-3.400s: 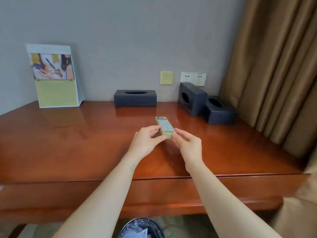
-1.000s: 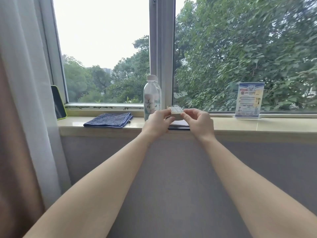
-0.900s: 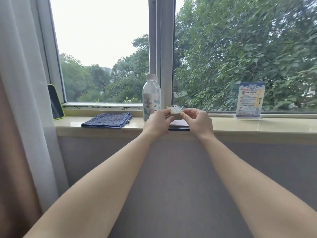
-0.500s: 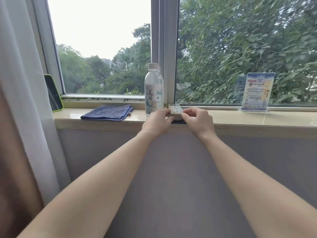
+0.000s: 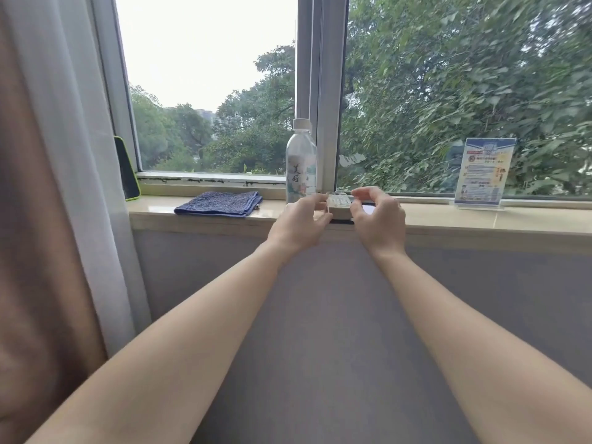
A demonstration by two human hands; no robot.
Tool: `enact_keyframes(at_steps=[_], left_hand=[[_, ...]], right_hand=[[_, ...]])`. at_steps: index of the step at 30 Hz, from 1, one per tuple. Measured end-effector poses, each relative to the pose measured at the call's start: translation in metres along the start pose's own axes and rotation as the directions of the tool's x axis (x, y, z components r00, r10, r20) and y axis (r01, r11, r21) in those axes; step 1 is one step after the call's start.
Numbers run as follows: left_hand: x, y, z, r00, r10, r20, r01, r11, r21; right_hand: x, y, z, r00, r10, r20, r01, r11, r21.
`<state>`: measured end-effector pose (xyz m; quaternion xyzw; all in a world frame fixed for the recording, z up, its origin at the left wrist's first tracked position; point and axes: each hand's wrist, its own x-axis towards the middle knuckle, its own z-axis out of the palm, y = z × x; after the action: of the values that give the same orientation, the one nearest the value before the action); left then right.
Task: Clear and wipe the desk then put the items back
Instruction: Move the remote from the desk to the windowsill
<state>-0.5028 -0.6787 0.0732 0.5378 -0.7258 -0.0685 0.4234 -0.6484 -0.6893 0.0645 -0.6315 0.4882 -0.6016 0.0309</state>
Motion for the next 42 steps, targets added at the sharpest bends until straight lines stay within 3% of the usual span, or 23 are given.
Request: enact_keyframes(at_steps=[3,8,15,21,29,42], left_hand=[[-0.018,-0.005,-0.017,0.994,0.039,-0.103,-0.036,0.999,0.032],[-0.049,-0.026,-0.059,0.974,0.005,-0.227,0.021,0.994,0.112],[-0.112,-0.078,-0.129,0.976,-0.044,-0.214,0.076,0.987,0.142],[-0.179,-0.116,-0.196,0.952,-0.158,-0.260,0.221,0.947,0.233],[-0.279,-0.147,-0.275,0.864,-0.308,-0.398,0.429,0.865,0.262],[-0.447,-0.145,-0.379,0.664,-0.433,-0.610,0.696,0.656,0.292]], right_hand=[[-0.010,-0.016,0.006,0.997,-0.069,-0.017,0.070,0.996,0.051],[-0.035,-0.050,0.025,0.989,-0.144,0.016,0.140,0.978,0.153],[-0.084,-0.108,0.071,0.970,-0.164,0.180,0.108,0.952,0.288],[-0.136,-0.162,0.117,0.920,-0.200,0.336,0.069,0.929,0.364],[-0.208,-0.233,0.162,0.793,-0.323,0.516,0.037,0.871,0.490],[-0.339,-0.369,0.206,0.555,-0.597,0.579,0.035,0.713,0.701]])
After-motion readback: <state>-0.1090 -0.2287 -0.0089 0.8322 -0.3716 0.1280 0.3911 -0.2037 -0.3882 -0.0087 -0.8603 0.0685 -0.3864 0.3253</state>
